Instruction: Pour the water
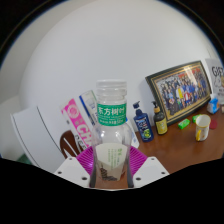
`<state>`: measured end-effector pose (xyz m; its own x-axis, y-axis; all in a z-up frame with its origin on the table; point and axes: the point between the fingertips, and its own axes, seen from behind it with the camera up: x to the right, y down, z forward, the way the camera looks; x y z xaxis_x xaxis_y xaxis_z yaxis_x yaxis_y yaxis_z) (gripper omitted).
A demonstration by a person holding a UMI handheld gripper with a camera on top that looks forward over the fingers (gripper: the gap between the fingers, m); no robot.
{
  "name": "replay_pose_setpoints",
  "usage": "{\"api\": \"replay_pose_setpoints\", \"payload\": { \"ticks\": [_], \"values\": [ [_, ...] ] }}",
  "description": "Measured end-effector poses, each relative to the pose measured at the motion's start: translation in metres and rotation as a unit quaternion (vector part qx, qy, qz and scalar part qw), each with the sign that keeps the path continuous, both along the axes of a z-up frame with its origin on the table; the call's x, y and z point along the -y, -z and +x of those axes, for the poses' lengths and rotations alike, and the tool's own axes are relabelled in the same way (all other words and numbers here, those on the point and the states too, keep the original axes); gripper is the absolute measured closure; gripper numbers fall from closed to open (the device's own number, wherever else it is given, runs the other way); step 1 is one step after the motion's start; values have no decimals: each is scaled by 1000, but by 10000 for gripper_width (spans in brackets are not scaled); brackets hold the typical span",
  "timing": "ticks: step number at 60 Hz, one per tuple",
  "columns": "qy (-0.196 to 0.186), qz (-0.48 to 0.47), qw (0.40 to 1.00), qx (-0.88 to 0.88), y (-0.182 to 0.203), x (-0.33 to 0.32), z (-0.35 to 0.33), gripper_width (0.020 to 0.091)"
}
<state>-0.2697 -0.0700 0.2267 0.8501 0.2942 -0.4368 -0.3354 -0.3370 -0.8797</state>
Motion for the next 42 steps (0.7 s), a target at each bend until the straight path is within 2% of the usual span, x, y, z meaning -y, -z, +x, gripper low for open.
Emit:
{"api": "replay_pose_setpoints", "payload": {
  "ticks": [8,16,29,42],
  "values": [
    [-15,-50,982,-183,-37,-44,39,678],
    [-17,-104,916,-387,-58,-88,91,677],
    [14,-152,804,-575,-38,-144,184,678],
    [29,-190,655,-730,-12,-166,233,680]
  ]
}}
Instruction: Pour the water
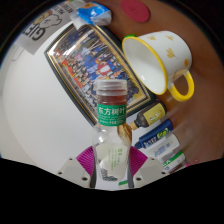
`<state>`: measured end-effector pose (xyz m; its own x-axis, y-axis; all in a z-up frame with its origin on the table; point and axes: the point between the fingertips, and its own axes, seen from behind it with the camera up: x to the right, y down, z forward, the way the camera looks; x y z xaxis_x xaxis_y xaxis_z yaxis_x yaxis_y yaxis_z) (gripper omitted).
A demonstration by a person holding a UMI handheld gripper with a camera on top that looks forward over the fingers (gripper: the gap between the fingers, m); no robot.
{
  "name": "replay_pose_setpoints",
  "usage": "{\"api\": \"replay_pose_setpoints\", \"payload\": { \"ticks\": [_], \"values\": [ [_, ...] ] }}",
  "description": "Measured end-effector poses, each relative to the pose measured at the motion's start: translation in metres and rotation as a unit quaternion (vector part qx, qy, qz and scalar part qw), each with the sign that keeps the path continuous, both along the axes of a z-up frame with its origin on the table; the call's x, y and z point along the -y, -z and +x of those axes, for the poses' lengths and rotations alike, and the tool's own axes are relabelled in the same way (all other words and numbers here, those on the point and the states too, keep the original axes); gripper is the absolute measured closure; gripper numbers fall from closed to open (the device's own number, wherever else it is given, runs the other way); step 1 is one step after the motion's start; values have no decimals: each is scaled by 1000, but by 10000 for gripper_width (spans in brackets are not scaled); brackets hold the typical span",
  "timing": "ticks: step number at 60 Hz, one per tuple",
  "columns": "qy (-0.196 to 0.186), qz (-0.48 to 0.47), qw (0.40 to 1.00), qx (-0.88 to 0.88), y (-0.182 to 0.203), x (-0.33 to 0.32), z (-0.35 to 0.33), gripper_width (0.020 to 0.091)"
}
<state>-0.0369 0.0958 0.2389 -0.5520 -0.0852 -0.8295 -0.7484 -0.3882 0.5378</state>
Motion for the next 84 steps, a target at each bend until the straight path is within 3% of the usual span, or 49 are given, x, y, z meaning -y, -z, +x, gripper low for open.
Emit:
{"api": "replay_pose_setpoints", "payload": {
  "ticks": [24,37,44,53,59,64,72,84],
  "values": [
    [-17,-21,998,-58,15,-6,4,680],
    [-53,15,979,194,20,4,5,678],
    [-37,71,902,423,7,7,40,676],
    [28,110,744,659,-14,-5,126,677],
    [53,103,619,777,3,-15,188,677],
    [45,85,542,835,38,-24,223,679],
    [25,68,496,865,97,-31,250,678],
    [-6,53,487,872,165,-35,258,678]
  ]
}}
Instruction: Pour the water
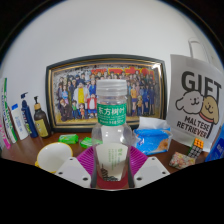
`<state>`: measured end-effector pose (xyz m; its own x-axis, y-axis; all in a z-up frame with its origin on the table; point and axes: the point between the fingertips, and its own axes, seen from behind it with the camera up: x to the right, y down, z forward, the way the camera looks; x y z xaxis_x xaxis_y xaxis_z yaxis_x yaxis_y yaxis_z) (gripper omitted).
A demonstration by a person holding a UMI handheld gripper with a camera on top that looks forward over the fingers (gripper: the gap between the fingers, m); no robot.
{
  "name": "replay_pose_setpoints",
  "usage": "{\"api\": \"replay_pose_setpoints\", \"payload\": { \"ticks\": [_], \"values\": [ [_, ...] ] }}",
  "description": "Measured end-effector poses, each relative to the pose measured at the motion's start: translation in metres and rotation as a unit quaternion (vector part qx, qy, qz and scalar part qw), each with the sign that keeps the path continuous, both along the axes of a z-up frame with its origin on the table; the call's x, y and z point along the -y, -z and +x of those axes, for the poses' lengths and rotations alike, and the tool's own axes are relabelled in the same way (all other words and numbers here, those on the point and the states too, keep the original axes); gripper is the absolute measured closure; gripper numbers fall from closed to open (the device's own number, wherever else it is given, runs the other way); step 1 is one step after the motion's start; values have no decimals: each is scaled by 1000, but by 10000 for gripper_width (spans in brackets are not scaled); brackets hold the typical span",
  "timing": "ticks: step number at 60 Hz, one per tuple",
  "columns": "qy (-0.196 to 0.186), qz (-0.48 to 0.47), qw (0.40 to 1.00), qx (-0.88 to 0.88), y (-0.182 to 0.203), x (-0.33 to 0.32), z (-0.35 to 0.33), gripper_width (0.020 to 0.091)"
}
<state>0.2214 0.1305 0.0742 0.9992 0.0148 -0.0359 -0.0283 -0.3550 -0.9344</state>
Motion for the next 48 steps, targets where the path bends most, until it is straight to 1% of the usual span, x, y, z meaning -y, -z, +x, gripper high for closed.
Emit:
{"api": "replay_pose_setpoints", "payload": {
  "ticks": [6,11,14,20,21,25,27,30,37,48],
  "values": [
    [-1,-18,1000,-6,24,5,1,673],
    [-6,-3,1000,8,20,7,0,667],
    [-8,-2,1000,13,21,7,-1,626],
    [3,-17,1000,1,22,11,2,538],
    [5,-21,1000,-1,21,12,2,500],
    [18,-27,999,-3,14,20,7,296],
    [23,-31,999,0,9,25,10,234],
    [30,-37,999,4,1,36,13,253],
    [37,-57,998,9,-21,73,8,252],
    [40,-97,994,19,-66,159,-23,250]
  ]
}}
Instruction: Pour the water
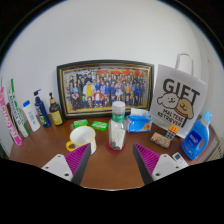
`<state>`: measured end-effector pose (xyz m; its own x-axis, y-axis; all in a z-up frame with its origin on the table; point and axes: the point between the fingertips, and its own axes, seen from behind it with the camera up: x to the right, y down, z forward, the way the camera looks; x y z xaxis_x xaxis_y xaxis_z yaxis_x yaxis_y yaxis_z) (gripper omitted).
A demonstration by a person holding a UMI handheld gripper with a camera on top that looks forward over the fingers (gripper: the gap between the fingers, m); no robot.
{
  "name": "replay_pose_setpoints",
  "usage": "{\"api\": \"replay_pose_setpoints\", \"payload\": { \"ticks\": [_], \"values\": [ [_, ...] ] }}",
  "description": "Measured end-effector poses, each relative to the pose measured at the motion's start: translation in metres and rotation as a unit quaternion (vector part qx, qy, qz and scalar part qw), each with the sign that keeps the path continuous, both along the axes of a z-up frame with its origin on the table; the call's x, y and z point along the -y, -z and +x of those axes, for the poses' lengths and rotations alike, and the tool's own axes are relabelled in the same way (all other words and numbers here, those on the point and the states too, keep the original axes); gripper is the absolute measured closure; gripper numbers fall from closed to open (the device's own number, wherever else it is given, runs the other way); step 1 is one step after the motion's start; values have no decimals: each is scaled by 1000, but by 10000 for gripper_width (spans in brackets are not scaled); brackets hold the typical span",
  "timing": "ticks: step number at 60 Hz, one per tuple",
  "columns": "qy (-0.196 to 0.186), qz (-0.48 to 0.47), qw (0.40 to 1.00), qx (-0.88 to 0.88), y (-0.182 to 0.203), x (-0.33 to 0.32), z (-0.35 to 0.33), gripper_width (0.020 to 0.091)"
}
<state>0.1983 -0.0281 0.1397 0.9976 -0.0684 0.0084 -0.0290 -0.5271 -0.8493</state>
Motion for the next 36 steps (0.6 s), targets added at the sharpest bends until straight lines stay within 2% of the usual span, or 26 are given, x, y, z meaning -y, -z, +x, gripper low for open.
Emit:
{"api": "replay_pose_setpoints", "payload": {
  "ticks": [18,36],
  "values": [
    [23,-21,999,10,-69,152,-64,246],
    [31,-26,998,41,-86,221,-86,249]
  ]
}}
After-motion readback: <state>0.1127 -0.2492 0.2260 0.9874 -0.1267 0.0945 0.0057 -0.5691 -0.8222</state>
